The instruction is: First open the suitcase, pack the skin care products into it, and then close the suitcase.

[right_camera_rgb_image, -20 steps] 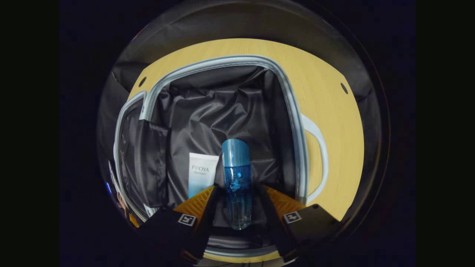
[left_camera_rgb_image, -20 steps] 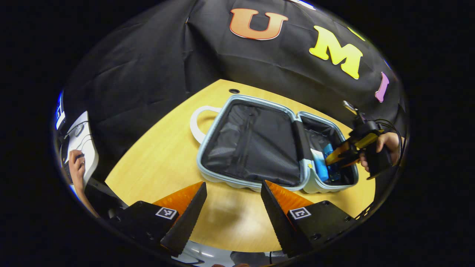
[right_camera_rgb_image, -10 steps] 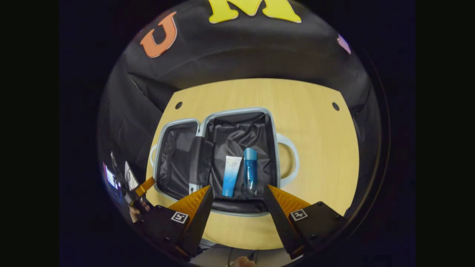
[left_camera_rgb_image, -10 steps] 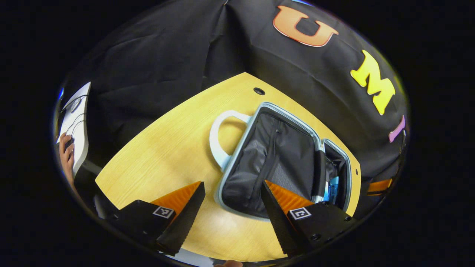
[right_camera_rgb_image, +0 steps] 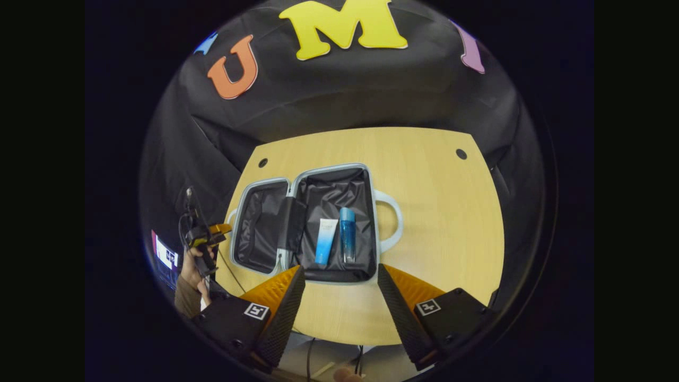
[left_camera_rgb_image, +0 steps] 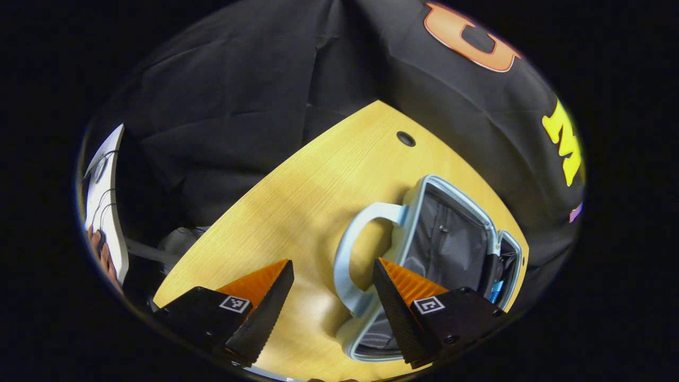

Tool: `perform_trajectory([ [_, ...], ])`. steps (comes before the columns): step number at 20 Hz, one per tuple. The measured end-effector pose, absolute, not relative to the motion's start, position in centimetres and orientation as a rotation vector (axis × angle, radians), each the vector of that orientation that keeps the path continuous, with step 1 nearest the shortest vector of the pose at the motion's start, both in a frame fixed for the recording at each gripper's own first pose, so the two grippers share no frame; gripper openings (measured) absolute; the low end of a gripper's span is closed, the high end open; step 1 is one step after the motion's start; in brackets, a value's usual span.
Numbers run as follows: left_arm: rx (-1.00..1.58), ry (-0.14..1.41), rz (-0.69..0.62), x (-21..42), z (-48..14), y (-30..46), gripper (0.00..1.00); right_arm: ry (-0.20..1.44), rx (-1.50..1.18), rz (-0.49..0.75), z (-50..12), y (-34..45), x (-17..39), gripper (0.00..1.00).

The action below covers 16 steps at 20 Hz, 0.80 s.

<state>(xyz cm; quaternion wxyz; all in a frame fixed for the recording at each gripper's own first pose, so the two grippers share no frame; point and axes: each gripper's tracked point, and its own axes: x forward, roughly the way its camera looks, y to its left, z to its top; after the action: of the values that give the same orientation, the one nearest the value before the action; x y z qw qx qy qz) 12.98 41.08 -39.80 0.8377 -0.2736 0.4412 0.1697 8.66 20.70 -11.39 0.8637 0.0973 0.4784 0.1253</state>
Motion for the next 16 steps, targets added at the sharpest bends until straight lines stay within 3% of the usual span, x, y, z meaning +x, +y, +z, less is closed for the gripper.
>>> perform_trajectory([
  [4,-0.526,1.001,0.321,15.2,-42.0,42.2,0.94,0.968,0.178,0.242,-10.5,18.5,6.5,0.77],
  [6,-0.499,1.034,0.286,16.0,-43.2,42.1,0.92,0.955,0.169,0.231,-10.4,17.5,5.8,0.82],
  [8,-0.469,1.059,0.261,16.5,-43.8,42.2,0.87,0.954,0.176,0.221,-10.6,16.9,5.2,0.82],
  [10,-0.451,1.094,0.24,16.9,-43.7,42.1,0.75,0.967,0.194,0.202,-11.2,16.1,4.6,0.82],
  [11,-0.44,1.108,0.223,17.1,-43.7,41.8,0.75,0.975,0.207,0.192,-11.4,15.8,4.3,0.82],
  [12,-0.426,1.12,0.207,17.1,-43.8,41.4,0.65,0.981,0.218,0.185,-11.6,15.6,4.1,0.78],
  [14,-0.437,1.138,0.186,17.6,-43.9,40.4,0.47,0.987,0.23,0.173,-12.0,15.0,3.8,0.82],
  [15,-0.429,1.147,0.196,17.8,-44.0,40.4,0.31,0.988,0.235,0.165,-12.2,14.8,3.7,0.78],
  [16,-0.42,1.154,0.197,17.6,-44.2,40.4,0.24,0.987,0.242,0.162,-12.2,14.6,3.6,0.82],
])
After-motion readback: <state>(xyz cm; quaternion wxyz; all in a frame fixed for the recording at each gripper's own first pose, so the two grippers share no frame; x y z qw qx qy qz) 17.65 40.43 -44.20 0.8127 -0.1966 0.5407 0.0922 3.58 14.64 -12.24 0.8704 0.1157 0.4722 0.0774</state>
